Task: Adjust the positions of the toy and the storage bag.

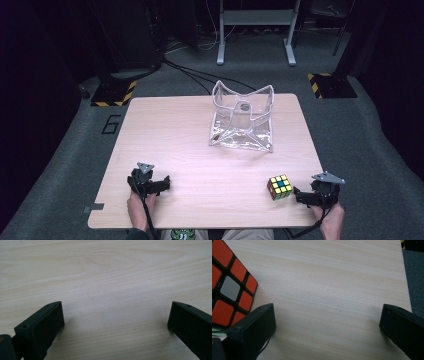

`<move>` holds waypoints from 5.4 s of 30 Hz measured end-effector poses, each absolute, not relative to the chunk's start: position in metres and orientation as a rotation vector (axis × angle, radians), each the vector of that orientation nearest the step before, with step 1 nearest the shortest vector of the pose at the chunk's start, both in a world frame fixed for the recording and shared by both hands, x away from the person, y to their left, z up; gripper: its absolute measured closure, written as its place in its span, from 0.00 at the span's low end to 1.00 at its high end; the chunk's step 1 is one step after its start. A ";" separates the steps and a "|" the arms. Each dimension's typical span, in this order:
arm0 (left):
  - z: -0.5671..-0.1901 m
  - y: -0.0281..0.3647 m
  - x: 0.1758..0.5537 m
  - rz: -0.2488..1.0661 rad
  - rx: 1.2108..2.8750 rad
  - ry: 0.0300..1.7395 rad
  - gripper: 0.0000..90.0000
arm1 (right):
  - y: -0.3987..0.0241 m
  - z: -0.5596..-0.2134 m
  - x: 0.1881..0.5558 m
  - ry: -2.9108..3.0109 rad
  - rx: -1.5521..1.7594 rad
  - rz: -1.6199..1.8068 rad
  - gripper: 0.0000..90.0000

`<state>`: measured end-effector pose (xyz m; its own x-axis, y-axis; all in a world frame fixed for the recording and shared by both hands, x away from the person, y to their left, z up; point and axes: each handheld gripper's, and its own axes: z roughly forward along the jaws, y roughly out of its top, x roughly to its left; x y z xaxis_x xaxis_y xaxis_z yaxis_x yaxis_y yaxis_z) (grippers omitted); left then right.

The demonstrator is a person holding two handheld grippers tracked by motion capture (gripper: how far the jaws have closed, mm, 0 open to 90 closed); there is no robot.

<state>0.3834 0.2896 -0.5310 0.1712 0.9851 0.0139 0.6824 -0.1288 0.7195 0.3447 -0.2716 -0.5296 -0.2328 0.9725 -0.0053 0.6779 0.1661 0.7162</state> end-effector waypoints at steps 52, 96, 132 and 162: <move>-0.531 0.290 0.385 0.659 1.876 1.570 0.00 | -0.218 -0.471 0.317 2.036 1.359 1.005 0.03; -0.531 0.290 0.384 0.658 1.882 1.562 0.00 | -0.192 -0.510 0.331 2.093 1.426 0.952 0.36; -0.531 0.290 0.384 0.653 1.885 1.557 0.00 | -0.180 -0.490 0.325 2.073 1.340 1.032 0.37; -0.531 0.290 0.384 0.653 1.885 1.551 0.00 | -0.139 -0.489 0.332 2.173 1.209 1.050 0.37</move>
